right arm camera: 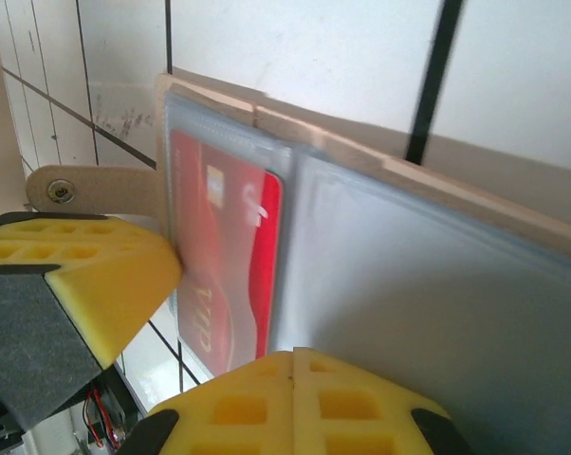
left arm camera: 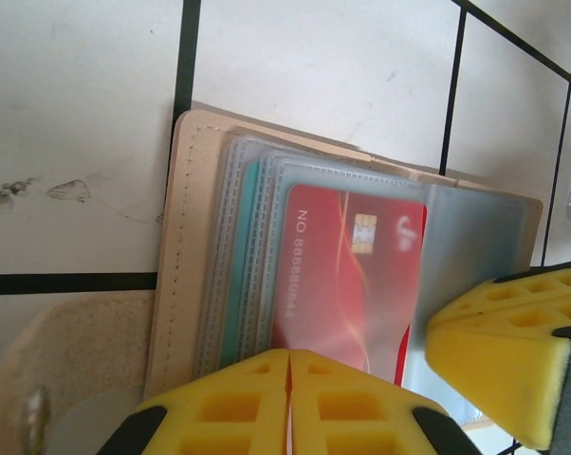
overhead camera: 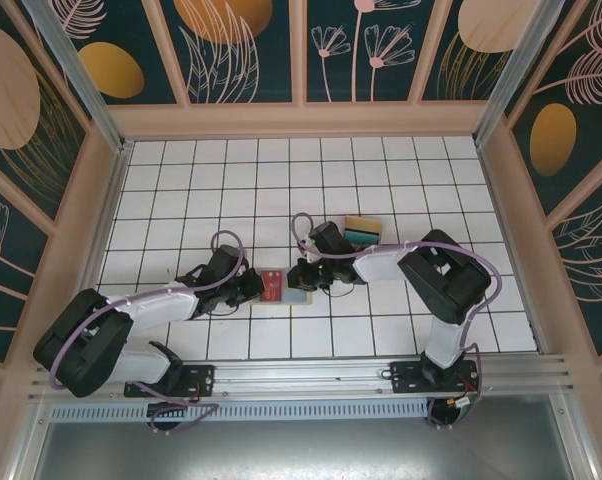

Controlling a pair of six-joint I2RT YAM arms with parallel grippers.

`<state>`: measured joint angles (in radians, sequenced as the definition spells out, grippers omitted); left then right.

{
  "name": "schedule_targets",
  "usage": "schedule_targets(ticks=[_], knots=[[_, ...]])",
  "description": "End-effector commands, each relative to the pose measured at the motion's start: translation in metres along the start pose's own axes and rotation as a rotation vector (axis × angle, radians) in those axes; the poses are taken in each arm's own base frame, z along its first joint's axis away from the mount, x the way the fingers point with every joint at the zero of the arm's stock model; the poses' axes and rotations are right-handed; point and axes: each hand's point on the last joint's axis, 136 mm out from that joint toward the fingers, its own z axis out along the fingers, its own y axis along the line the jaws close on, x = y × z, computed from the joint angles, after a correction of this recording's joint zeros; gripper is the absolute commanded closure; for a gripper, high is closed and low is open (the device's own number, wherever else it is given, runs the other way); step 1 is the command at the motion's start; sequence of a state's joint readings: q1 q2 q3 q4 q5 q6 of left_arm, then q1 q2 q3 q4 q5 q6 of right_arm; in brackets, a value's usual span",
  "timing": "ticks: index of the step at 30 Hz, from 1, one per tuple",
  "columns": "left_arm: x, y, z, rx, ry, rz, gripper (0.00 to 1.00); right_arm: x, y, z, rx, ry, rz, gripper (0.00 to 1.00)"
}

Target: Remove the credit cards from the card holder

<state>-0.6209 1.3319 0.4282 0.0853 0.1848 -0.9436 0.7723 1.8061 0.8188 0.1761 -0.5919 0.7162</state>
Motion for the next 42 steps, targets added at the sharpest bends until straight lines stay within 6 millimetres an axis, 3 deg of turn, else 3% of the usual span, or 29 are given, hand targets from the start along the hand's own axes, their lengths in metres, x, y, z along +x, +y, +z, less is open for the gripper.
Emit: schedule_targets(ticks=[1, 12, 16, 29, 42], knots=[[0.008, 0.021, -0.001, -0.076, 0.016, -0.009, 0.90, -0.002, -0.001, -0.009, 0.001, -0.029, -0.004, 1.00], [-0.007, 0.005, -0.016, -0.056, -0.035, 0.014, 0.81, -0.004, 0.012, -0.006, -0.004, -0.023, -0.050, 1.00], [-0.005, 0.014, -0.017, -0.086, -0.038, 0.013, 0.82, -0.004, 0.017, -0.002, 0.001, -0.014, -0.072, 0.96], [0.004, 0.008, -0.001, -0.042, 0.021, 0.012, 0.88, -0.001, 0.021, 0.007, -0.012, 0.014, -0.084, 0.84], [0.007, 0.012, 0.001, -0.049, 0.032, -0.001, 0.90, 0.004, 0.010, 0.017, 0.002, 0.053, -0.049, 0.81]])
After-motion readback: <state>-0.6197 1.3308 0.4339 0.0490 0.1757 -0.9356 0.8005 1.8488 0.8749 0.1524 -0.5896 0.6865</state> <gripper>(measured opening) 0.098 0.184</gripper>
